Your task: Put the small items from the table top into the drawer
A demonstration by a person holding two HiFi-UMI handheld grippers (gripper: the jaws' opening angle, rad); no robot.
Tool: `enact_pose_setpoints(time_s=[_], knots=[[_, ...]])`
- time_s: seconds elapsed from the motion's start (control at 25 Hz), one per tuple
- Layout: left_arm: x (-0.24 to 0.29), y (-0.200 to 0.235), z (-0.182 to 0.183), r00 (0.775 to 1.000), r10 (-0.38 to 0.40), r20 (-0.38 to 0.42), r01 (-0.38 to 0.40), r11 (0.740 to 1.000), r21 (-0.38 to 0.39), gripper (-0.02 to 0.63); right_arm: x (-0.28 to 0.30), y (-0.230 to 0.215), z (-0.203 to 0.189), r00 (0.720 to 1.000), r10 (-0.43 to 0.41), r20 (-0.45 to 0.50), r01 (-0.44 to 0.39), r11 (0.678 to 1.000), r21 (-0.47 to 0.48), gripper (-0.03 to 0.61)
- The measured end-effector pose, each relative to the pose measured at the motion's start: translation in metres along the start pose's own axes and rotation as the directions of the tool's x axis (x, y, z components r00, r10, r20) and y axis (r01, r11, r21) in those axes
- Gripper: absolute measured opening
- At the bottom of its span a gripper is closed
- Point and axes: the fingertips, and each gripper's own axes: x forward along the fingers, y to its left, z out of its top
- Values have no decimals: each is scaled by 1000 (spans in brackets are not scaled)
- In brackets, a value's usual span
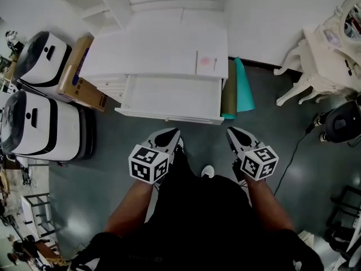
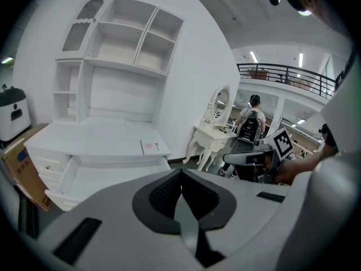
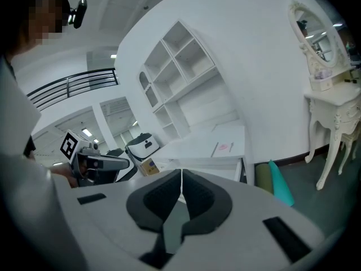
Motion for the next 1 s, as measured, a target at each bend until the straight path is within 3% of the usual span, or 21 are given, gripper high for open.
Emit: enact_pose_setpoints(time_s=[0.6, 1.0], knots=[[44, 80, 49, 997, -63, -44, 64, 998, 26, 11, 81, -12, 40, 998, -66, -7, 66, 997, 29, 29], [84, 138, 88, 989, -139, -54, 143, 986, 87, 11, 139, -38, 72, 980, -198, 18, 198, 980, 28, 29]])
